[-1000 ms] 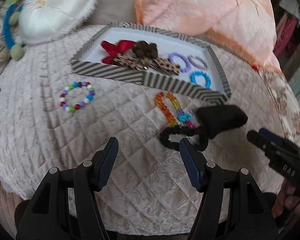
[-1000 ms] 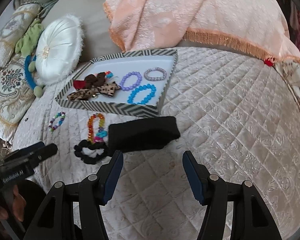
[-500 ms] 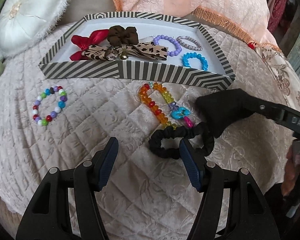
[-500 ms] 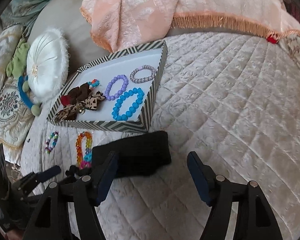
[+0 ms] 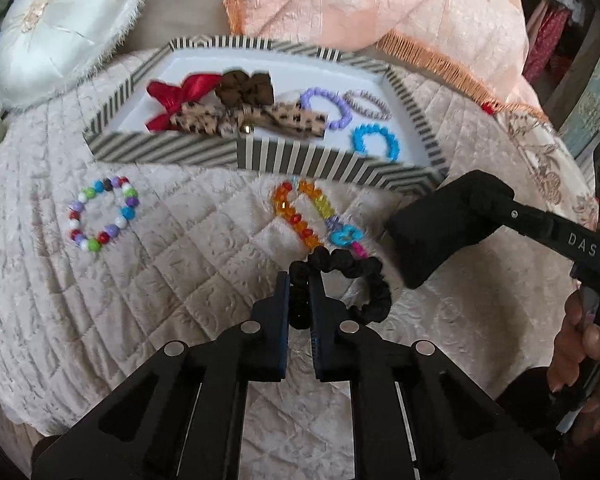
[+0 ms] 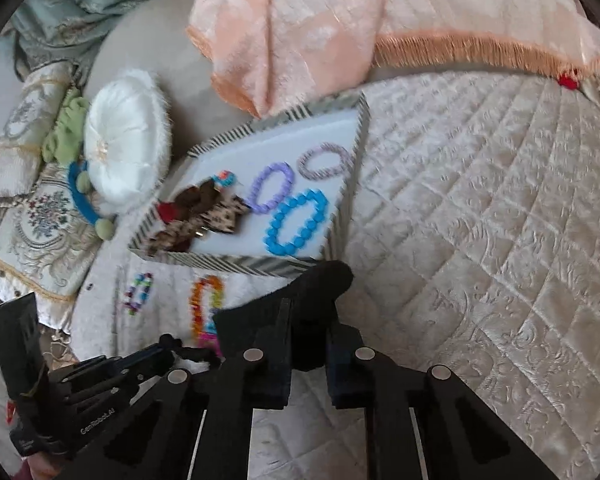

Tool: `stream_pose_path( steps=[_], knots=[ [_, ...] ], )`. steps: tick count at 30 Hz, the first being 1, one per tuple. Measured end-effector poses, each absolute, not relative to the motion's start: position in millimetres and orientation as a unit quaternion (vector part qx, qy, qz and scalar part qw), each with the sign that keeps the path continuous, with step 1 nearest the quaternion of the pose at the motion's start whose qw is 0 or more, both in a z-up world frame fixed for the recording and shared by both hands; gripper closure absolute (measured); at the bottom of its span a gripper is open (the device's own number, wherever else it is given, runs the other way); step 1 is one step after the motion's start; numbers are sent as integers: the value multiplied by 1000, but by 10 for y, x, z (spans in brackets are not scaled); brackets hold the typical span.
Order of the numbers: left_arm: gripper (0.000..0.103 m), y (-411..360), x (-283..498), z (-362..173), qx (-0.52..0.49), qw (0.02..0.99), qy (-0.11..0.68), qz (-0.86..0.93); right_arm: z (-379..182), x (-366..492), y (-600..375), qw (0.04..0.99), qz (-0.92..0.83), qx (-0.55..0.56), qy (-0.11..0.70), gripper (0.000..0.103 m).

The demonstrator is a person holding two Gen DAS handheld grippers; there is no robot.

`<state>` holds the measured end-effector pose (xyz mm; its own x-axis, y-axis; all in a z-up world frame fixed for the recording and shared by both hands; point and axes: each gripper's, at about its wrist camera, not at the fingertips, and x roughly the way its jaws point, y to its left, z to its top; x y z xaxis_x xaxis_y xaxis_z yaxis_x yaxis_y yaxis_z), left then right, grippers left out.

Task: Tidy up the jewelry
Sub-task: 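Grasp the black scrunchie with the left tool while the right grasps the black hair clip, then carry both black items into the tray and open both tools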

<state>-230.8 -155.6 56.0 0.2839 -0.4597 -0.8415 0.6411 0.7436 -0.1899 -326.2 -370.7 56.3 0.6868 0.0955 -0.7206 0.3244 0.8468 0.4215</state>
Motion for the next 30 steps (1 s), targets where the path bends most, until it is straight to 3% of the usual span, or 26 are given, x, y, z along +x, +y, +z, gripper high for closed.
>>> stream_pose_path(
  steps=[13,30],
  knots=[
    [95,-1395,-2055,1190,76,828,443,-336,1244,-3282,-3548,912,-45,226,340,91],
    [95,-1796,-1350,1399,120,850,414,-303,1392,-2577,-3732,914,-49,198,351,91]
  ],
)
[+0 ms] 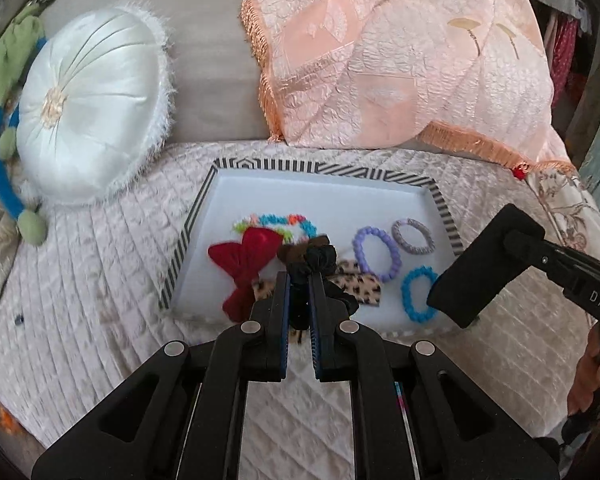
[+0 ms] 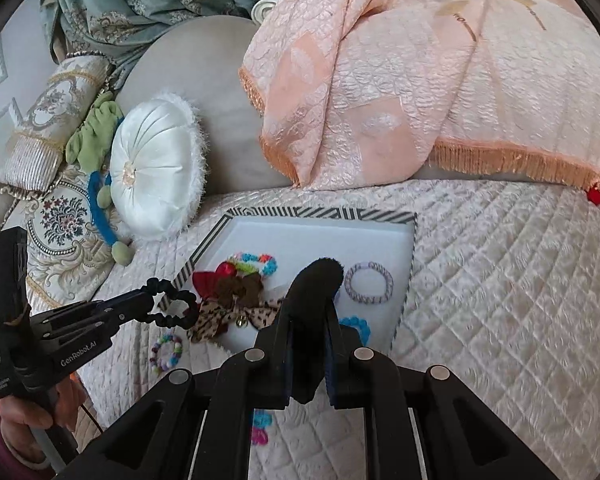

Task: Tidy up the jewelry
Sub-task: 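Carry both black items into the tray and open both tools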

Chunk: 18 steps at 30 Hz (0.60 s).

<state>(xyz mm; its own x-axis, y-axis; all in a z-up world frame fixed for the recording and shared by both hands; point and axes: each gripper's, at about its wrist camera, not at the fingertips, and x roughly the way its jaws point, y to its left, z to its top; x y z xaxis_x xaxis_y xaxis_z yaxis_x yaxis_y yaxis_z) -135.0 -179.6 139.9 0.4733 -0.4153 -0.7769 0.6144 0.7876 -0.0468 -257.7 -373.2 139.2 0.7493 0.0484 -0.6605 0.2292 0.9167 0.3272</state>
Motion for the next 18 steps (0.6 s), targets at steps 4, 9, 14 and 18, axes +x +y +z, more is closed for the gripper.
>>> stream_pose_path(
  steps=[4,9,14,18],
  knots=[
    [95,-2009,-1173,1423,127,850,412,-303,1371,-2361,-3877,910,-49,211,354,92],
    [95,-2280,-930,1381,113,844,426,-307,1315,-2057,-4070,904,-51,235,353,91],
    [95,-2531,-567,1152,86,829,459,-307,1098,-1713,-4315,893,-57,281,347,91],
    [95,-2639,-368,909,88,824,479,-291,798,-1466,-4471,877,-69,320,351,91]
  ],
)
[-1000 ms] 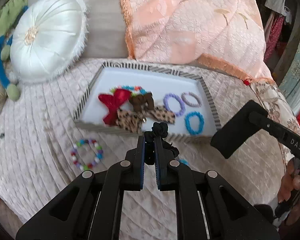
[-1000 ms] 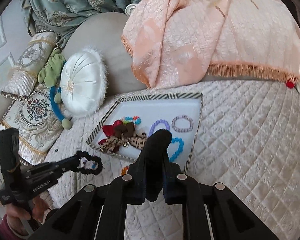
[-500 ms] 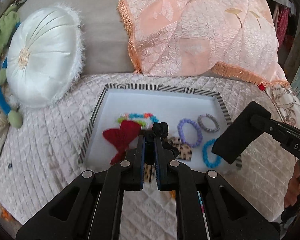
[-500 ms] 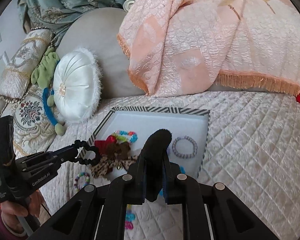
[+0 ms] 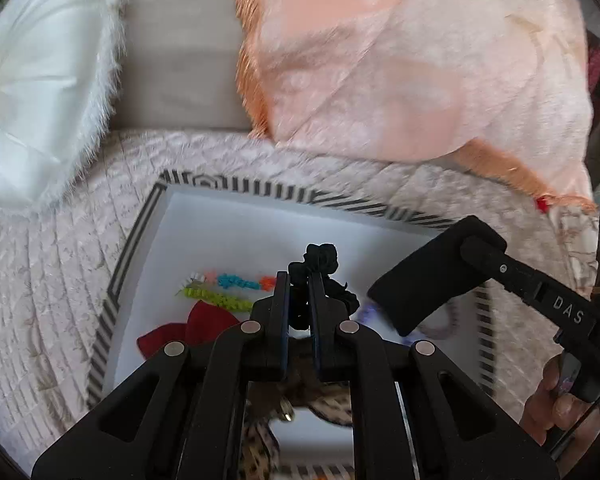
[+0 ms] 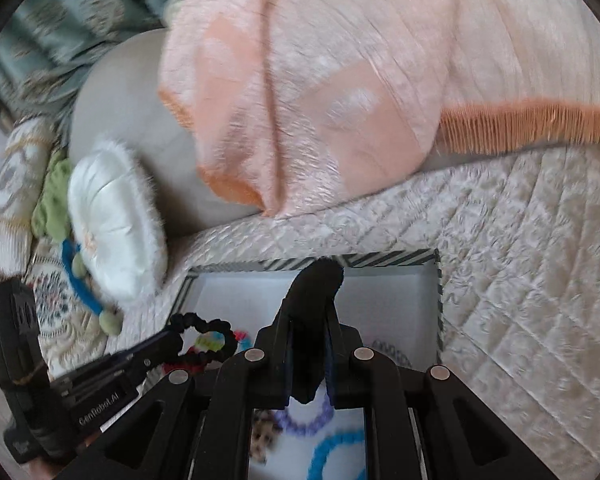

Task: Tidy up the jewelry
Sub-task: 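Carry both black items into the tray and open both tools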

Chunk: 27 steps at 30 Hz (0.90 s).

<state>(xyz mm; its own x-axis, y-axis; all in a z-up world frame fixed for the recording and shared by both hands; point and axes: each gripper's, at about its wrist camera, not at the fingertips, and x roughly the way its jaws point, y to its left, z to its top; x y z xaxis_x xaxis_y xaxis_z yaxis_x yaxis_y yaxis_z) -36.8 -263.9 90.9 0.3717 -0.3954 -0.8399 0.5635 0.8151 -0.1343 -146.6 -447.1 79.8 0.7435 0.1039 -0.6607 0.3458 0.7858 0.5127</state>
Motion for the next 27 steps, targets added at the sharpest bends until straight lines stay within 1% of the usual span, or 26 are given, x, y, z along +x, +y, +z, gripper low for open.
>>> stream_pose_path(
  steps=[3,5,7,8,9,10,11,12,13,14,20,22,23,27],
  knots=[
    [95,-2618,-266,715,95,822,492,-271,592,-1324,-4551,866,-92,325,368,91],
    [95,-2580,-227,627,104,823,495,-259,475,-1227,-4555,862,-113,296,397,91],
    [95,-2534,-205,568,112,828,492,-246,384,-1169,-4550,856,-125,267,424,89],
    [94,-2513,-200,554,112,828,493,-242,355,-1165,-4553,856,-131,255,431,84],
    [93,-2496,-187,538,110,827,495,-242,360,-1179,-4543,859,-136,243,430,76],
    [87,-2480,-184,530,106,826,497,-243,384,-1205,-4532,863,-139,235,425,72],
    [75,-2468,-193,531,105,827,497,-242,407,-1227,-4529,866,-137,233,420,62],
    [66,-2454,-207,543,105,828,496,-241,438,-1263,-4524,868,-137,233,416,59],
    [54,-2428,-245,577,103,832,489,-240,486,-1307,-4508,870,-134,232,413,59],
    [49,-2403,-270,604,101,835,484,-240,514,-1333,-4498,872,-132,229,413,59],
    [48,-2181,-519,817,81,854,460,-229,823,-1791,-4287,889,-108,213,390,59],
    [48,-2078,-660,888,85,862,448,-223,899,-1970,-4163,897,-108,204,376,52],
    [48,-2024,-743,922,89,866,441,-219,903,-1994,-4097,898,-109,198,377,44],
    [48,-1832,-1025,1007,95,875,422,-218,989,-2221,-3759,904,-104,162,381,44]
  ],
)
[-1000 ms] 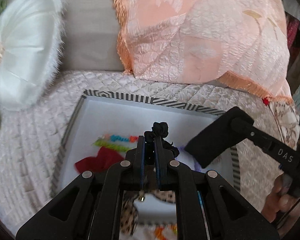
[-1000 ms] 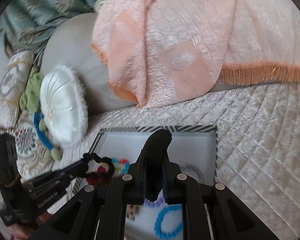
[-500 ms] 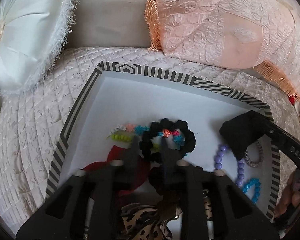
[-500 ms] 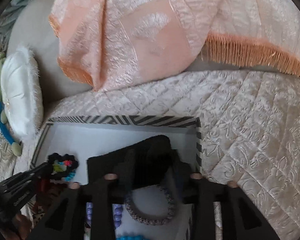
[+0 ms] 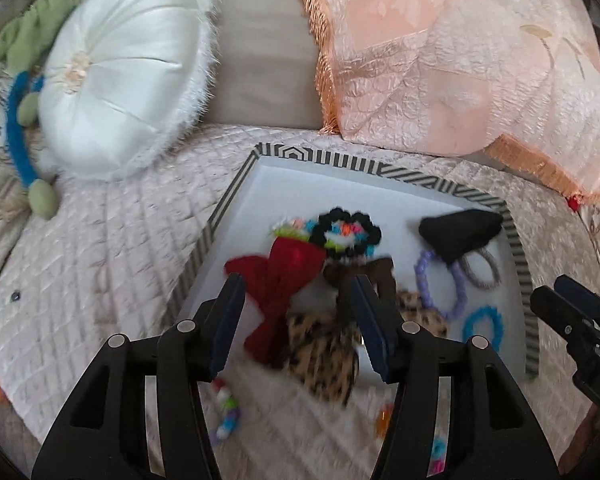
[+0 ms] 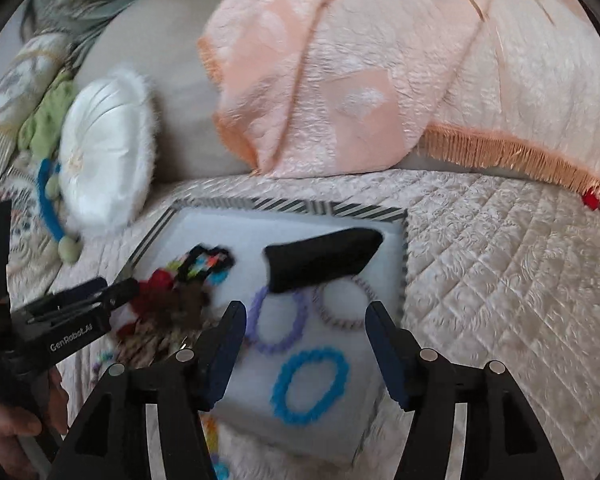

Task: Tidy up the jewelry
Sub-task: 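Carry both black items into the tray and open both tools, then withdraw both tools back over the remaining bead bracelets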

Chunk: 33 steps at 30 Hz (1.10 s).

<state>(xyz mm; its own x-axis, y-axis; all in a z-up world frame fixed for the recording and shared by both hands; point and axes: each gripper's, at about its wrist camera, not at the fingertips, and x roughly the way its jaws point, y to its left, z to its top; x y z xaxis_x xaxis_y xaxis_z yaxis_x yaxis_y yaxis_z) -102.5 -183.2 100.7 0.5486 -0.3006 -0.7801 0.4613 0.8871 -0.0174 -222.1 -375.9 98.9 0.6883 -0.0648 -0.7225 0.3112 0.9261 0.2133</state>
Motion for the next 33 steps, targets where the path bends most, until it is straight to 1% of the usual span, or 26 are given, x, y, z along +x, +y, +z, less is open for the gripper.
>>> stream_pose_path(
  steps=[3,7,13,22,29,33],
  knots=[
    [48,-1672,-1266,1069,101,882,408,-214,1027,-2358,-3576,906,-92,168,378,44],
    [48,-1490,-1571,1134,105,890,392,-209,1076,-2530,-3274,912,-95,139,375,43],
    [48,-1292,-1817,1204,94,899,377,-204,1139,-2754,-3033,914,-81,145,371,43],
    [48,-1108,-2131,1306,96,908,359,-193,1282,-2992,-2766,920,-72,132,362,42],
    [48,-1016,-2310,1386,97,913,345,-195,1289,-3131,-2670,919,-74,130,366,41],
    [48,-979,-2363,1406,94,914,344,-195,1303,-3198,-2628,920,-78,124,364,39]
  ],
)
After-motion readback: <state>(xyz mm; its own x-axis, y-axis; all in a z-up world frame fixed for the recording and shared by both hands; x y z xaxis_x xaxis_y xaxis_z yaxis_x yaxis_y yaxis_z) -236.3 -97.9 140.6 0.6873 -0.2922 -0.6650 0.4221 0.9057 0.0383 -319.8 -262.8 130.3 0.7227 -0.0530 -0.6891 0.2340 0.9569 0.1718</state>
